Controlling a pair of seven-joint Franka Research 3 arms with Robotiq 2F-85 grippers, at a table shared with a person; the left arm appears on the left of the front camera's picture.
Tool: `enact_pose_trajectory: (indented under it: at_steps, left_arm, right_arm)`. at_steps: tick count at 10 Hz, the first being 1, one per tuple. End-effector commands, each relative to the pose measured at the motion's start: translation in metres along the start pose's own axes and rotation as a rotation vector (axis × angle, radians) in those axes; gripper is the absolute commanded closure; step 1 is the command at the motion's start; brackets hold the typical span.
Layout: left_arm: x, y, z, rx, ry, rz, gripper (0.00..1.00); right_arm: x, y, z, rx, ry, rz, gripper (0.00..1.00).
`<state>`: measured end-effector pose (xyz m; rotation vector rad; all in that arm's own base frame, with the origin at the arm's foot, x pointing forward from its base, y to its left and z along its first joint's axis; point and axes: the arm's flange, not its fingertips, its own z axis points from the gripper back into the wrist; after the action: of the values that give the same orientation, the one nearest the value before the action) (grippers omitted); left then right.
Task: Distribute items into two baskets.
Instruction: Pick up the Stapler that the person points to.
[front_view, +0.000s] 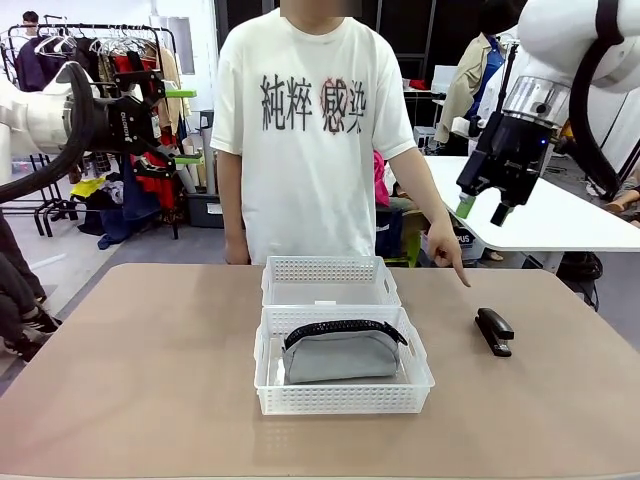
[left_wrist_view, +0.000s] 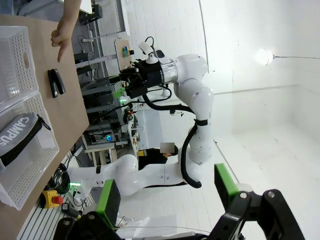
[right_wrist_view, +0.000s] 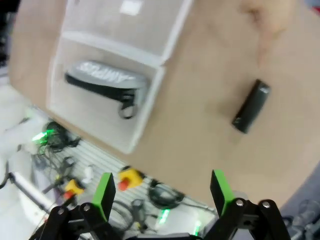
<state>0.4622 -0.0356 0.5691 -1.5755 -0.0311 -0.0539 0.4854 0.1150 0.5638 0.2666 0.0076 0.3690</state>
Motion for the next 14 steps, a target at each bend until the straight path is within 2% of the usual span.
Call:
enact_pose_trajectory:
  at_steps: [1,3,4,7,8,9,11,13,14]
  left_arm:
    - [-0.004,-0.002,0.001,-0.005,0.006,0.007,0.0]
    - [-0.004,-0.002,0.001,-0.005,0.006,0.007,0.0]
    - [-0.004,-0.002,0.001,-0.005,0.006,0.007,0.0]
    - [-0.004,-0.002,0.001,-0.005,0.006,0.007,0.0]
    - [-0.004,-0.002,0.001,-0.005,0.006,0.007,0.0]
    - [-0.004,-0.002,0.001,-0.005,0.006,0.007,0.0]
    - [-0.004,-0.002,0.001,-0.005,0.006,0.007,0.0]
    - [-0.004,-0.002,0.001,-0.005,0.006,0.007,0.0]
    - [-0.004,-0.002,0.001,-0.005,0.006,0.007,0.0]
  right_arm:
    - [-0.014,-0.005,-0.024,-0.102,-0.059,-0.06,0.0]
    - [-0.015,-0.019,-0.034,-0.126,-0.114,-0.109,0.0]
    - [-0.005,-0.015,-0.017,-0.093,-0.045,-0.015,0.0]
    - [-0.005,-0.015,-0.017,-0.093,-0.045,-0.015,0.0]
    - [-0.007,-0.016,-0.026,-0.098,-0.057,-0.032,0.0]
    - [-0.004,-0.022,-0.042,-0.111,-0.103,-0.111,0.0]
    - [-0.009,-0.031,-0.068,-0.222,-0.174,-0.197,0.0]
    - [-0.018,-0.037,-0.089,-0.283,-0.122,-0.229,0.0]
    - [-0.024,-0.041,-0.101,-0.352,-0.151,-0.24,0.0]
